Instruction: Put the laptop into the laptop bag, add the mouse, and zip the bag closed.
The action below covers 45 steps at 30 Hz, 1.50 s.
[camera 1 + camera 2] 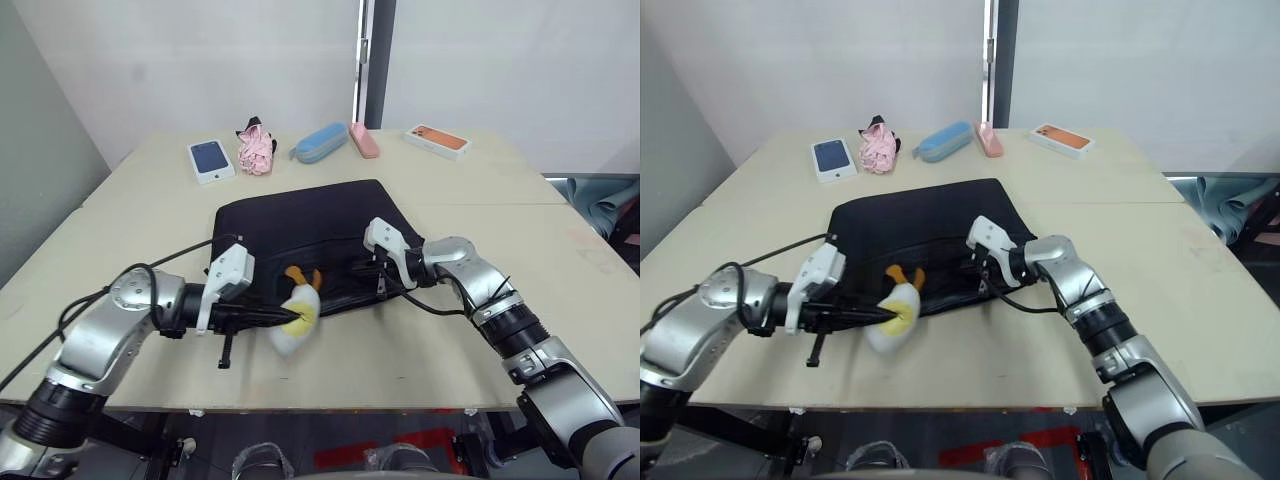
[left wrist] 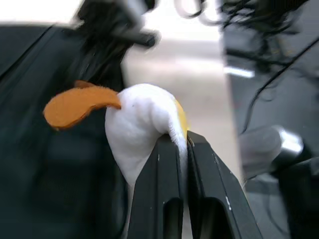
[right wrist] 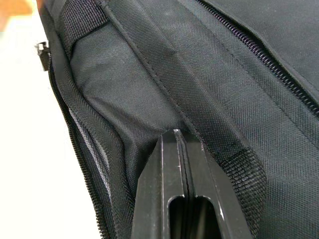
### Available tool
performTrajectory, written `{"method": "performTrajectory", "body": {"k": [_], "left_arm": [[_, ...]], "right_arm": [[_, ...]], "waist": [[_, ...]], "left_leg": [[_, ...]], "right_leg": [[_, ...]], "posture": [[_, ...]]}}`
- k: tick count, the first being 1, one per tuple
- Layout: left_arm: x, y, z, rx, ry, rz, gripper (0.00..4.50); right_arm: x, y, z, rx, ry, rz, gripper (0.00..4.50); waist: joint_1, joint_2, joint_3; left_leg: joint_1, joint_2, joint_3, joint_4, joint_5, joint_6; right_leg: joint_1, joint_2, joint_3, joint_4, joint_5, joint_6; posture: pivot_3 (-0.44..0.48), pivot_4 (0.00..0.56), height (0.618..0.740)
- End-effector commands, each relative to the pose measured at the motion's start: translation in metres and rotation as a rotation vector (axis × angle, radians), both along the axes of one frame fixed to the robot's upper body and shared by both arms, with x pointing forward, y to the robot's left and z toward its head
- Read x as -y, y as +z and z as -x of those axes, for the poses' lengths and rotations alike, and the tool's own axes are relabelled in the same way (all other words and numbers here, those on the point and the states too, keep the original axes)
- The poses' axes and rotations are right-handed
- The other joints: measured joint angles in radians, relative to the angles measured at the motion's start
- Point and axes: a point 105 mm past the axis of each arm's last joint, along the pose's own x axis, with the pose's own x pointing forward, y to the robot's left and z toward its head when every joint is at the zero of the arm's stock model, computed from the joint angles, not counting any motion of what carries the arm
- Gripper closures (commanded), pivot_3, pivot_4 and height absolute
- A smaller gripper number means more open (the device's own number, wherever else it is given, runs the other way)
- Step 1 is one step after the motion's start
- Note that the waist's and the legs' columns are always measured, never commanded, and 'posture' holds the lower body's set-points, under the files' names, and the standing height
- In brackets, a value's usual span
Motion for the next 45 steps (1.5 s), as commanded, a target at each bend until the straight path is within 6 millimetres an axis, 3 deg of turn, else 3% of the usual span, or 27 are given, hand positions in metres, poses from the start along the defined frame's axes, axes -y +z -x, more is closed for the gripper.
{"method": "performTrajectory", "body": {"k": [1,8,15,21,26,29,39,45], "left_arm": [[0.006,-0.005,-0.007,0.077,-0.068,-0.022,4.47],[0.028,-0.02,-0.026,0.138,-0.154,-0.02,4.47],[0.06,-0.011,-0.029,0.191,-0.246,0.065,4.47],[0.075,-0.001,-0.033,0.242,-0.266,0.102,4.47],[0.083,0.008,-0.036,0.295,-0.262,0.124,4.47],[0.077,0.012,-0.037,0.301,-0.242,0.126,4.47],[0.023,0.005,-0.036,0.303,-0.148,-0.061,1.03],[-0.009,0.019,-0.026,0.282,-0.111,-0.106,1.03]], "right_arm": [[0.004,-0.022,0.003,-0.07,-0.016,0.066,4.5],[0.007,-0.02,0.003,-0.067,-0.02,0.07,4.5],[0.011,-0.019,0.002,-0.068,-0.027,0.077,4.5],[0.012,-0.018,0.0,-0.066,-0.031,0.075,4.5],[0.012,-0.017,-0.001,-0.064,-0.034,0.074,4.5],[0.013,-0.016,-0.001,-0.065,-0.034,0.074,4.5],[0.014,-0.017,0.0,-0.07,-0.036,0.073,4.5],[0.014,-0.017,0.0,-0.069,-0.035,0.073,4.5]], "waist": [[-0.003,0.0,0.0],[-0.003,0.0,0.0],[0.0,0.0,0.0],[0.005,0.0,0.0],[0.005,0.0,0.001],[0.006,-0.001,0.001],[0.003,0.0,0.002],[0.003,0.001,0.003]], "left_leg": [[0.0,0.0,0.0,0.0,0.0,0.0],[0.0,0.0,0.001,0.0,0.0,0.0],[0.0,0.001,0.001,0.0,0.0,0.0],[0.0,0.0,0.001,0.0,0.0,0.0],[0.0,0.0,0.001,0.0,0.0,0.0],[0.0,0.0,0.001,0.0,0.0,0.0],[0.0,0.001,0.001,-0.001,0.0,0.0],[0.0,0.001,0.001,-0.001,0.0,0.0]], "right_leg": [[0.0,0.0,0.0,0.0,0.0,0.0],[0.0,0.0,0.0,-0.001,0.0,0.0],[0.0,0.0,0.001,-0.001,0.0,0.0],[0.0,0.0,0.0,-0.001,0.0,0.0],[0.0,0.0,0.0,-0.001,0.0,0.0],[0.0,0.0,0.0,-0.001,0.0,0.0],[0.0,0.0,0.0,-0.002,0.0,0.0],[-0.001,0.0,0.0,-0.002,0.0,0.0]], "posture": [[0.0,0.15,0.74],[0.0,0.15,0.74],[0.0,0.15,0.74],[0.0,0.15,0.74],[0.0,0.15,0.74],[0.0,0.15,0.74],[0.0,0.15,0.74],[0.0,0.15,0.74]]}}
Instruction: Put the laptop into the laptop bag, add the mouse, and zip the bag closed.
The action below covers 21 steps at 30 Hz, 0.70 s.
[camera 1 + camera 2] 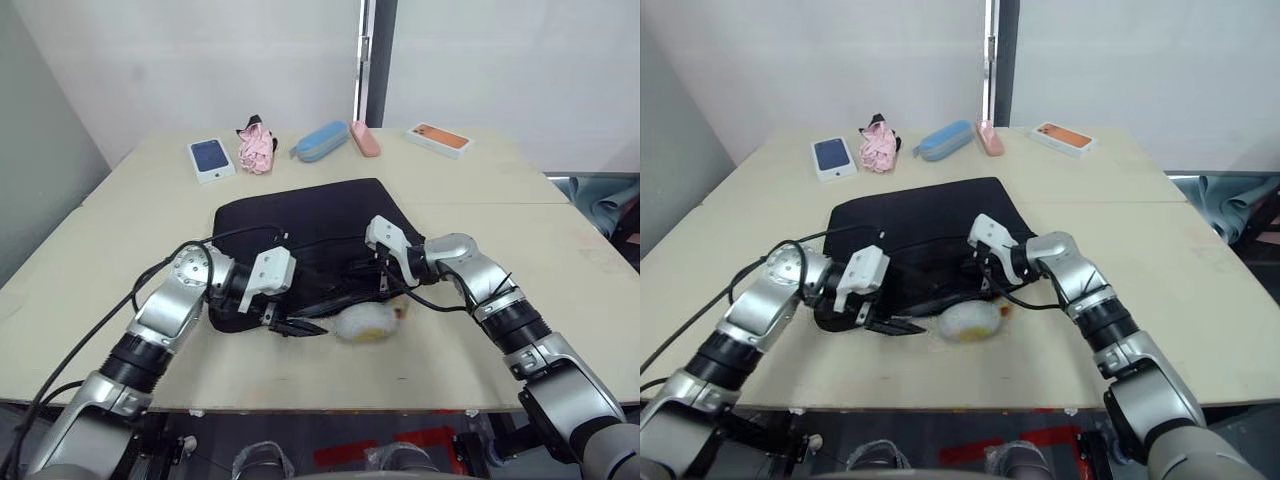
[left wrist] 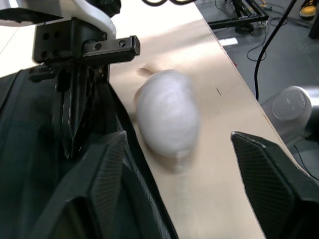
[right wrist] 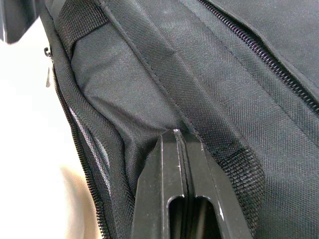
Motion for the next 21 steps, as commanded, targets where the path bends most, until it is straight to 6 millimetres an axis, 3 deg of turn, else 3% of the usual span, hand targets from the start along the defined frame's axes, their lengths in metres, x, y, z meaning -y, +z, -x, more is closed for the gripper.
{"method": "performTrajectory", "body": {"k": [1,7,13,17,21], "left_arm": [[-0.017,0.017,0.008,0.046,0.001,-0.019,1.03],[-0.04,0.022,0.015,0.096,0.048,-0.073,1.03],[-0.061,0.027,0.011,0.069,0.189,-0.005,1.03],[-0.079,0.014,0.008,0.071,0.268,-0.012,1.03],[-0.087,0.022,0.0,0.049,0.354,0.118,1.03]], "right_arm": [[0.011,-0.021,0.001,-0.065,-0.039,0.061,4.5],[0.01,-0.022,0.002,-0.064,-0.04,0.059,4.5],[0.008,-0.021,0.002,-0.064,-0.044,0.047,4.5],[0.008,-0.011,0.006,-0.072,-0.036,0.003,4.5],[0.008,0.003,0.013,-0.078,-0.016,-0.042,4.5]], "waist": [[-0.001,0.0,0.0],[-0.001,0.0,0.0],[-0.003,0.001,0.0],[-0.002,0.001,0.001],[0.006,0.0,0.002]], "left_leg": [[0.0,0.0,0.0,0.0,0.0,0.0],[0.0,0.0,0.0,-0.002,0.0,0.0],[0.0,0.0,0.0,-0.002,0.0,0.0],[0.0,0.0,0.001,-0.002,0.0,0.0],[-0.001,0.0,0.001,-0.003,0.0,0.0]], "right_leg": [[0.0,0.0,0.0,0.0,0.0,0.0],[0.0,0.0,0.0,-0.002,0.0,0.0],[0.0,0.0,0.0,-0.002,0.0,0.0],[-0.001,0.0,0.0,-0.002,0.0,0.0],[-0.002,0.0,0.0,-0.003,0.0,0.0]], "posture": [[0.0,0.15,0.74],[0.0,0.15,0.74],[0.0,0.15,0.74],[0.0,0.15,0.74],[0.0,0.15,0.74]]}}
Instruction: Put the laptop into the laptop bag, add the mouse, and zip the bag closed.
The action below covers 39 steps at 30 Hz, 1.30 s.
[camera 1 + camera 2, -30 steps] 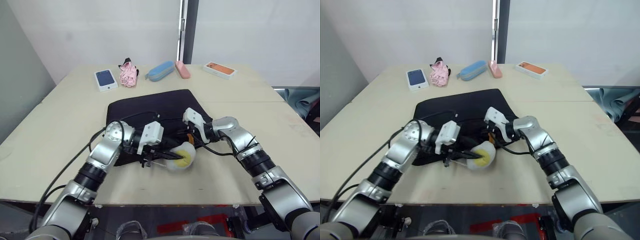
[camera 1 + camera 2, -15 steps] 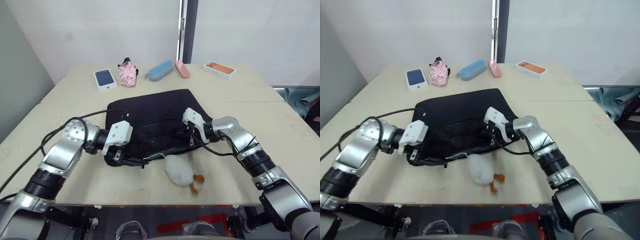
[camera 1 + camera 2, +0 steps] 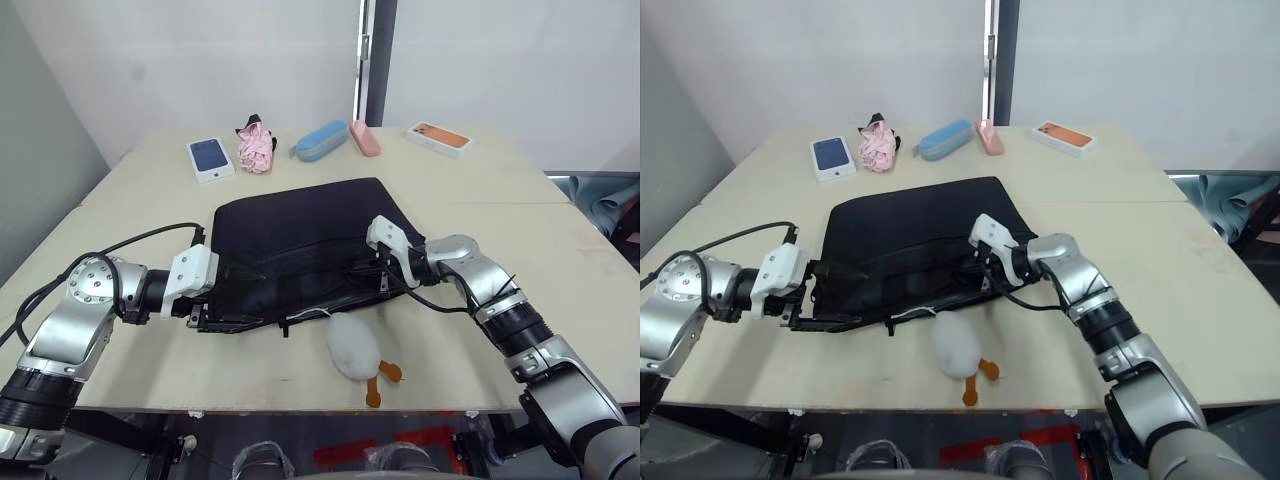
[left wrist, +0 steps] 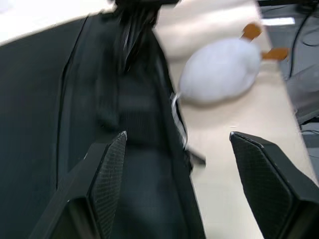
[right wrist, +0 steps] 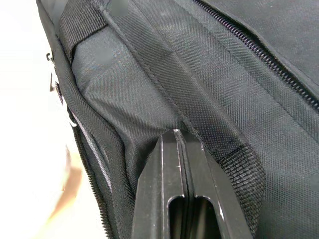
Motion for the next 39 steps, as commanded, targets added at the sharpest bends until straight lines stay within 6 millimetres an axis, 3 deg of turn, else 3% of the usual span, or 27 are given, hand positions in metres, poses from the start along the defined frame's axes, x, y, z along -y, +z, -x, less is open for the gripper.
{"method": "performTrajectory", "body": {"k": [1,4,12,19,24,28,34,35,39], "left_arm": [[-0.009,0.017,-0.008,0.04,0.072,0.106,1.03],[-0.007,0.024,-0.013,0.015,0.098,0.182,1.03],[0.024,0.03,-0.03,-0.081,0.004,0.252,1.03],[0.047,0.025,-0.018,-0.102,-0.156,0.196,1.03],[0.056,0.048,-0.019,-0.052,-0.196,0.251,1.03],[0.068,0.052,-0.01,-0.063,-0.282,0.243,2.14],[0.086,0.02,-0.01,-0.105,-0.376,0.164,4.27],[0.088,0.015,-0.012,-0.104,-0.378,0.154,4.44],[0.092,0.0,-0.035,-0.097,-0.326,0.159,4.44]], "right_arm": [[0.004,0.004,0.01,-0.042,0.009,-0.018,4.5],[0.005,0.013,0.016,-0.042,0.016,-0.041,4.5],[0.017,0.03,0.034,-0.037,0.003,-0.061,4.5],[0.021,0.036,0.038,-0.035,-0.027,-0.08,4.5],[0.029,0.038,0.041,-0.039,-0.062,-0.084,4.5],[0.039,0.065,0.066,-0.047,-0.041,-0.189,4.5],[0.064,0.085,0.107,-0.037,-0.049,-0.172,4.5],[0.067,0.086,0.112,-0.036,-0.054,-0.16,4.5],[0.07,0.081,0.126,-0.056,-0.094,-0.087,4.5]], "waist": [[0.003,0.0,0.0],[0.005,0.0,0.002],[0.015,-0.001,0.011],[0.013,-0.001,0.012],[0.026,-0.001,0.015],[0.041,0.0,0.016],[0.053,0.001,0.017],[0.053,0.001,0.017],[0.048,0.001,0.017]], "left_leg": [[0.0,0.0,0.0,0.0,0.0,0.0],[-0.001,0.0,0.0,-0.001,0.0,0.0],[-0.001,0.0,0.002,-0.001,0.0,0.0],[-0.002,0.001,0.003,-0.002,0.0,-0.001],[-0.003,0.001,0.002,0.0,0.0,-0.001],[-0.003,0.001,0.002,0.0,0.0,-0.001],[-0.002,0.0,0.002,0.0,0.0,0.0],[-0.002,0.0,0.003,0.0,0.0,0.0],[-0.001,0.001,0.003,0.002,0.0,0.0]], "right_leg": [[0.0,0.0,0.0,0.0,0.0,0.0],[-0.002,0.001,0.0,0.0,0.0,0.0],[-0.003,0.001,0.001,0.0,0.0,0.0],[-0.005,0.002,0.002,0.001,0.0,0.0],[-0.005,0.001,0.002,0.003,0.0,0.0],[-0.005,0.001,0.002,0.003,0.0,0.0],[-0.005,0.001,0.002,0.003,0.0,0.0],[-0.005,0.001,0.003,0.004,0.0,0.0],[-0.005,0.001,0.004,0.006,0.0,0.0]], "posture": [[0.0,0.15,0.74],[0.0,0.15,0.74],[0.0,0.15,0.74],[0.0,0.15,0.74],[0.0,0.15,0.74],[0.0,0.15,0.74],[0.0,0.15,0.74],[0.0,0.15,0.74],[0.0,0.15,0.74]]}}
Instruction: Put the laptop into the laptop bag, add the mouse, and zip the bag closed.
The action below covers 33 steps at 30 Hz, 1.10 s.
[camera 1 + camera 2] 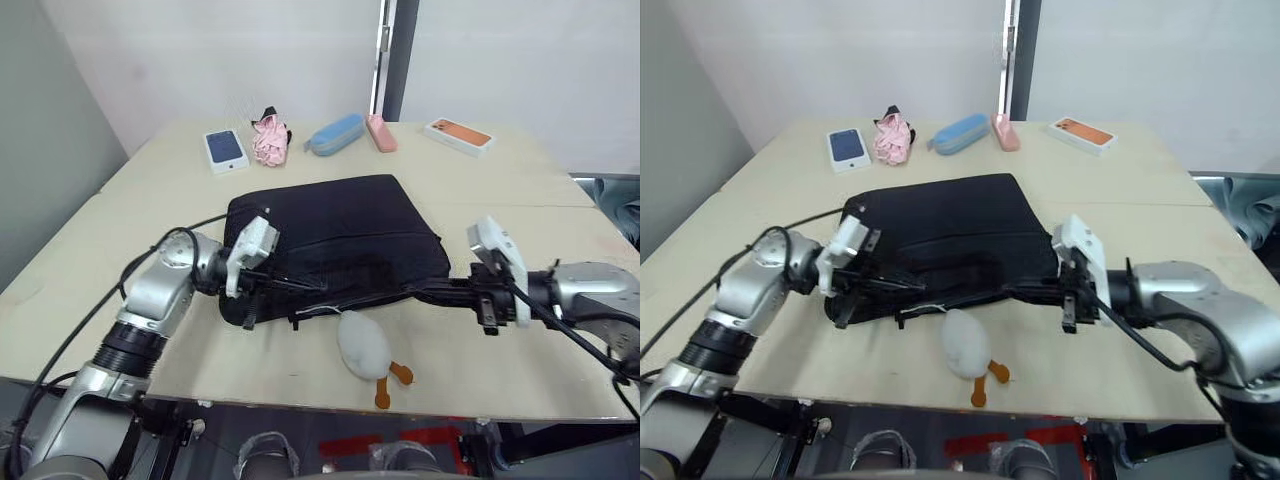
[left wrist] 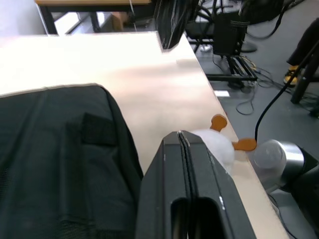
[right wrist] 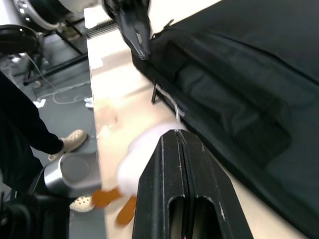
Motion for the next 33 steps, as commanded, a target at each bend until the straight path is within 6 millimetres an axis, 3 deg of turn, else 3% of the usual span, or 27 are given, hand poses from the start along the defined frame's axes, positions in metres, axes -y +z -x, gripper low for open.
{"method": "performTrajectory", "body": {"k": [1,3,5,13,17,22,25,33], "left_arm": [[-0.002,-0.005,-0.02,0.056,0.052,-0.016,4.44],[-0.005,-0.011,-0.029,0.047,0.088,-0.018,4.44],[-0.009,-0.019,-0.035,0.032,0.111,-0.025,4.5],[-0.018,-0.049,-0.044,-0.03,0.157,-0.046,4.5],[-0.023,-0.053,-0.045,-0.047,0.171,-0.037,4.5],[-0.028,-0.059,-0.041,-0.065,0.162,-0.061,4.5],[-0.03,-0.06,-0.041,-0.072,0.161,-0.068,4.5],[-0.033,-0.064,-0.037,-0.061,0.15,-0.1,4.5]], "right_arm": [[-0.004,0.003,0.014,0.02,0.001,0.044,4.5],[-0.007,0.0,0.019,-0.01,-0.005,0.035,4.5],[-0.01,-0.001,0.025,-0.028,0.002,0.026,3.98],[-0.023,0.011,0.024,-0.068,0.026,-0.053,1.27],[-0.037,-0.01,0.015,-0.152,-0.024,-0.012,0.05],[-0.042,-0.054,-0.009,-0.222,-0.156,0.179,0.05],[-0.05,-0.062,-0.016,-0.223,-0.164,0.205,0.05],[-0.072,-0.093,-0.013,-0.296,-0.095,0.251,0.05]], "waist": [[-0.001,0.0,0.0],[-0.006,0.0,0.0],[-0.005,0.0,0.0],[-0.002,0.0,0.0],[-0.005,0.0,0.0],[-0.006,0.001,-0.001],[-0.007,0.001,0.0],[-0.008,0.001,-0.001]], "left_leg": [[0.0,0.0,0.0,0.0,0.0,0.0],[0.0,0.0,0.0,0.001,0.0,0.0],[0.0,0.0,0.0,0.001,0.0,0.0],[0.001,-0.001,-0.001,0.002,0.0,0.001],[0.003,-0.001,-0.002,0.002,0.0,0.001],[0.003,-0.002,-0.003,0.003,0.003,-0.004],[0.002,-0.002,-0.003,0.002,0.003,-0.005],[0.002,-0.002,-0.003,0.002,0.003,-0.005]], "right_leg": [[0.001,0.0,0.0,0.0,0.0,0.0],[0.001,0.0,0.0,0.001,0.0,0.0],[0.001,0.0,0.001,0.0,0.0,0.0],[0.003,-0.001,0.0,0.001,0.0,0.001],[0.006,-0.001,0.0,0.001,0.0,0.001],[0.007,-0.002,-0.001,0.002,0.0,0.001],[0.007,-0.002,-0.001,0.002,0.0,0.001],[0.007,-0.002,-0.001,0.002,0.0,0.002]], "posture": [[0.0,0.15,0.74],[0.0,0.15,0.74],[0.0,0.15,0.74],[0.0,0.15,0.74],[0.0,0.15,0.74],[0.0,0.15,0.74],[0.0,0.15,0.74],[0.0,0.15,0.74]]}}
